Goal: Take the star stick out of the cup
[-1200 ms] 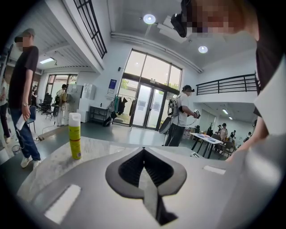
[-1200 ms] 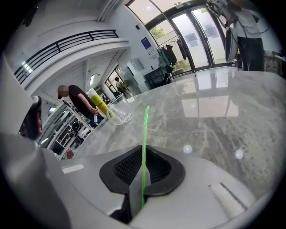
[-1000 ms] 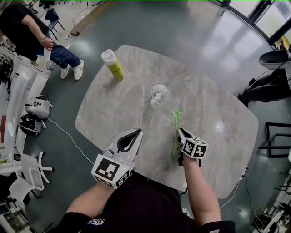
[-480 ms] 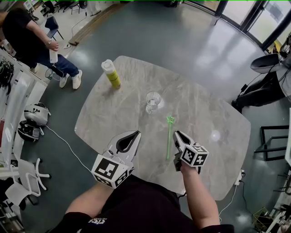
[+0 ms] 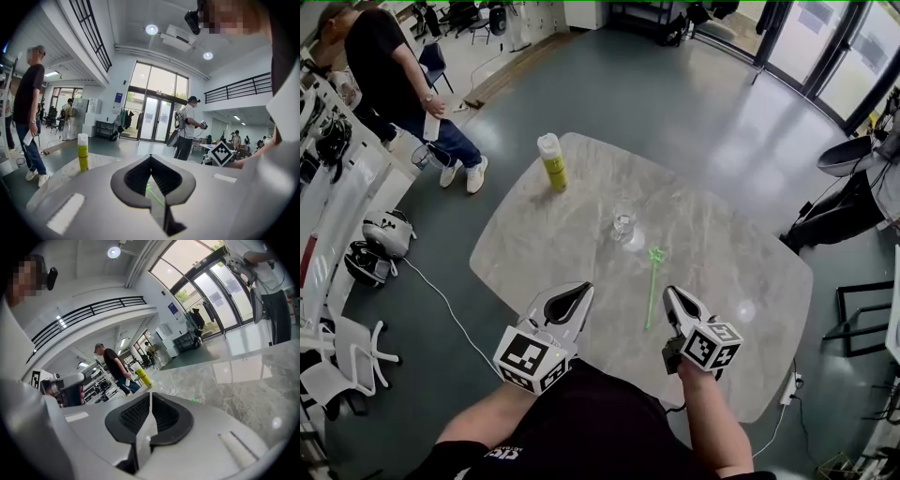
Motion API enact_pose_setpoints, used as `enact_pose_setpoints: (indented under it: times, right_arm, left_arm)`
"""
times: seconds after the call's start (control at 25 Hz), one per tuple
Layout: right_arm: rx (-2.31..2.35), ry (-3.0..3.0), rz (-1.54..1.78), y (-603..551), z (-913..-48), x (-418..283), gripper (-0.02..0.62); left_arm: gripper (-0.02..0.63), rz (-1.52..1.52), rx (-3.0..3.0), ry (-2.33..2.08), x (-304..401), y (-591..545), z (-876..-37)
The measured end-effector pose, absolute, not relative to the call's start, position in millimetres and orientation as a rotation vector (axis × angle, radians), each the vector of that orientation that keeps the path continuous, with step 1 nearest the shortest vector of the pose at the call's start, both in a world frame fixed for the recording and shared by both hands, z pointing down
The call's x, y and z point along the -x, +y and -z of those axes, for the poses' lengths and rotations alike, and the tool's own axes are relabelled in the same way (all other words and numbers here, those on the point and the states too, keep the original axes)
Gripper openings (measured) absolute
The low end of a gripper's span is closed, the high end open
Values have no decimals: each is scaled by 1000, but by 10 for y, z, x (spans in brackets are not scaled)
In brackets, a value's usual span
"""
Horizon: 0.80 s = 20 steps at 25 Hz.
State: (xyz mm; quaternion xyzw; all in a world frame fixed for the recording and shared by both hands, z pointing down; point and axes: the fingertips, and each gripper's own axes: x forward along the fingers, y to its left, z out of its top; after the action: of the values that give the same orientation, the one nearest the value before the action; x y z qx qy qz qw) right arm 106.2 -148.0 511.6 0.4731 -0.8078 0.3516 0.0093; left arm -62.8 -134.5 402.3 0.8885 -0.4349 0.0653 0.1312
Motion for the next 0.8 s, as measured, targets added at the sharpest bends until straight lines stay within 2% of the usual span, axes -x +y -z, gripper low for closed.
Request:
enact_pose_setpoints:
  times: [0.24,0.52,0.8]
  right_arm:
    - [-1463,-2554,-958,-1131,-4847,-800,20]
    - [-1462,-2624,-1045,-696,-4418,-177,15]
    - [-1407,-2676,-786,-326,-4007,381,14]
  left_arm:
    - [2,-172,-2622,-1248,853,-1122,-3929]
    - [2,-129,-2631,-1133,1234,-818,-3744]
    - [2,-111,-2708,-1053,1460,-528,-3623]
